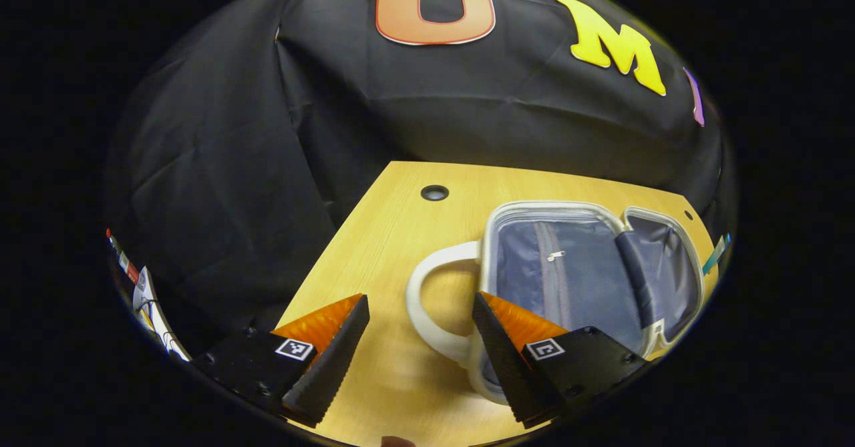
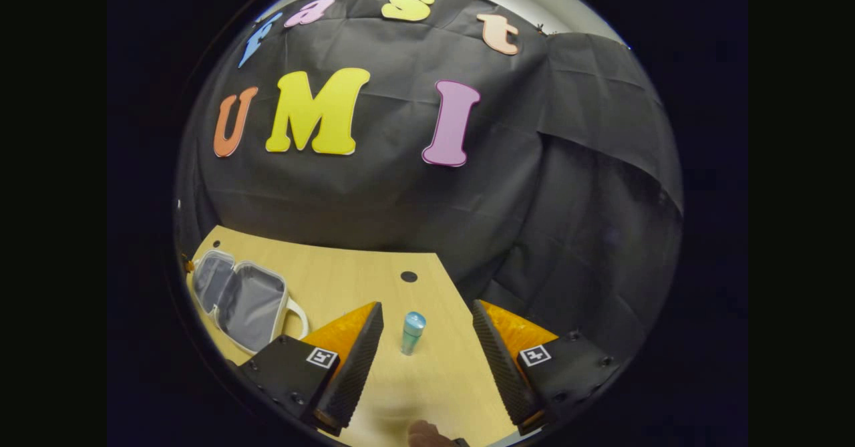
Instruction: First open the suitcase, pack the skin care products into it, and then close the suitcase.
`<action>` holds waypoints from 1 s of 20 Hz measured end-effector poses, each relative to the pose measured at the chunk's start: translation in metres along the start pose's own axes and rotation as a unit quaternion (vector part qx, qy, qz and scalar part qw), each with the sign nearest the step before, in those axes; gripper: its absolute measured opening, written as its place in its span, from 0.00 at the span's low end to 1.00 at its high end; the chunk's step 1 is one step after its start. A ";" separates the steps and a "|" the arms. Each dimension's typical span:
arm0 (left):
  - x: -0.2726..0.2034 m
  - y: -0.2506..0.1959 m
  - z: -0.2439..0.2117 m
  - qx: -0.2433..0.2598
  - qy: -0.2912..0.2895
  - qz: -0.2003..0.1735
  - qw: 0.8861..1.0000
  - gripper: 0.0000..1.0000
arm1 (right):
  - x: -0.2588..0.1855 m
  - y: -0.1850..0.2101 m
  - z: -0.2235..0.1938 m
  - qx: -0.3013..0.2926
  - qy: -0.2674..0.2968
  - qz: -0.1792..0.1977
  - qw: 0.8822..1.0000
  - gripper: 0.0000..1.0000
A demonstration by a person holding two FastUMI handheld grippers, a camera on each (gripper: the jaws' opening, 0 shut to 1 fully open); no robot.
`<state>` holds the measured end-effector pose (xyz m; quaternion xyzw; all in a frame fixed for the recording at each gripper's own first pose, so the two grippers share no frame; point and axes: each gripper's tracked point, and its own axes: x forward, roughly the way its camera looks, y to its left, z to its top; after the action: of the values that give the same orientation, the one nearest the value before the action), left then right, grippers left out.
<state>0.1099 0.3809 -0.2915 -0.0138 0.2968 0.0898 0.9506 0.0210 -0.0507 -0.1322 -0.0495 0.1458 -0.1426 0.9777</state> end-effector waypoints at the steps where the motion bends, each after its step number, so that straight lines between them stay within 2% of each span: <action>1: -0.011 -0.015 0.008 0.000 -0.011 -0.005 1.000 0.99 | 0.002 -0.004 -0.002 -0.004 -0.003 0.007 1.000 0.80; 4: -0.040 -0.073 0.028 0.018 -0.042 -0.005 0.999 0.99 | 0.011 -0.021 -0.007 -0.008 -0.001 0.020 1.000 0.80; 10: -0.101 -0.249 0.053 0.035 -0.098 -0.090 0.991 0.99 | 0.040 -0.075 -0.025 0.005 0.016 0.032 0.999 0.80; 15: -0.144 -0.385 0.050 0.052 -0.134 -0.160 0.977 0.99 | 0.054 -0.106 -0.041 -0.006 0.026 0.053 0.998 0.80; 20: -0.159 -0.493 0.009 0.072 -0.114 -0.219 0.966 0.99 | 0.067 -0.126 -0.057 -0.022 0.034 0.074 0.996 0.80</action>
<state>0.0748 -0.1291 -0.2078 0.0006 0.1819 -0.1408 0.9732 0.0322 -0.1940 -0.1874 -0.0547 0.1850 -0.0679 0.9789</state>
